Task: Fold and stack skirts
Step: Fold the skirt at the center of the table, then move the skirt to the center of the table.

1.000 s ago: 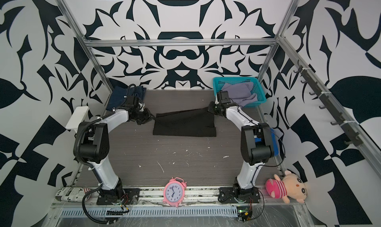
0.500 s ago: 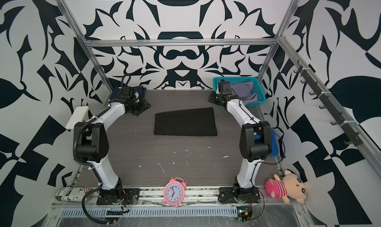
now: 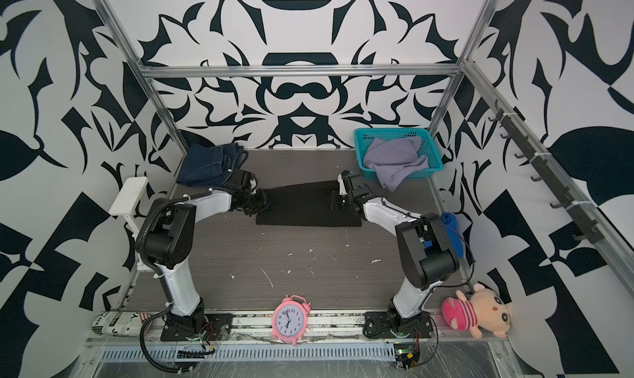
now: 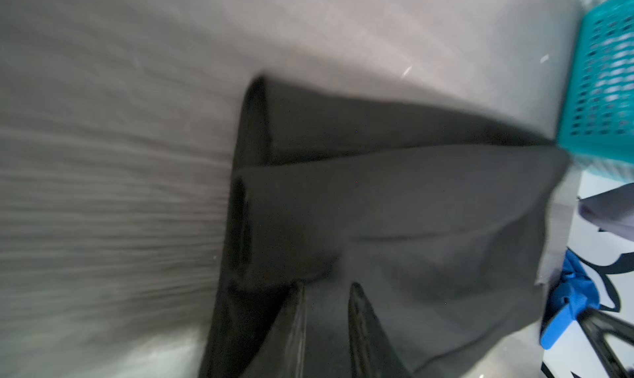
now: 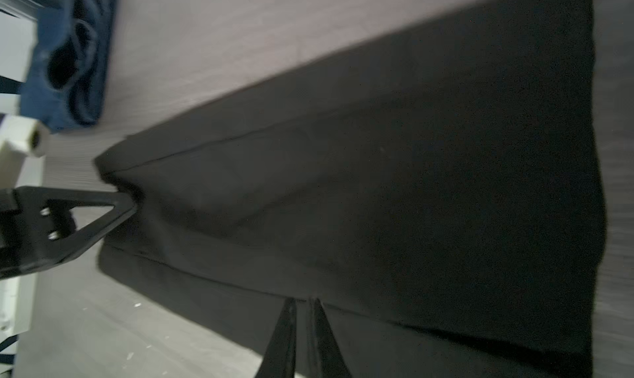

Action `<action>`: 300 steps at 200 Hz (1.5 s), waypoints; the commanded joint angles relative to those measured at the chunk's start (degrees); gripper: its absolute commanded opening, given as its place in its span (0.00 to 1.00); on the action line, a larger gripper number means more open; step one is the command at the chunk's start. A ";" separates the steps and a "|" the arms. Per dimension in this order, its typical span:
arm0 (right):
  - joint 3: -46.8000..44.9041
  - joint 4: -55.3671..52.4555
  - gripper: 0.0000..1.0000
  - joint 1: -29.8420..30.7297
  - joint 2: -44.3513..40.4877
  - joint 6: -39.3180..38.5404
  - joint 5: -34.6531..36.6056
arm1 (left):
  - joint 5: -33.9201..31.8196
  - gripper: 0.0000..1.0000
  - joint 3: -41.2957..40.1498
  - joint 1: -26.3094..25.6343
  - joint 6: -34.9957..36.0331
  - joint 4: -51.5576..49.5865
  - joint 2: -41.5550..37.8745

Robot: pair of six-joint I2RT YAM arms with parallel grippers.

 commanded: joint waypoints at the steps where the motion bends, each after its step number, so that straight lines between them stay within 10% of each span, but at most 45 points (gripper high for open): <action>1: -0.56 7.04 0.12 -0.39 0.76 -0.91 0.65 | -0.30 0.26 -0.74 0.35 -1.94 3.98 0.65; 88: -8.69 9.34 0.10 -0.70 4.31 -0.14 -1.62 | -2.24 0.26 -6.58 0.38 -1.34 4.05 -0.90; 172: -25.89 2.82 0.10 3.87 -13.05 4.39 -2.10 | -6.14 0.27 -23.91 0.43 -4.60 -0.58 -17.41; 224: -12.54 -2.02 0.16 3.74 -17.61 3.50 -3.32 | -6.85 0.30 -12.89 0.35 -1.49 -5.38 -24.11; 300: 2.07 10.73 0.14 2.56 4.80 6.62 -5.08 | -3.51 0.19 -8.82 1.06 0.35 9.70 -8.59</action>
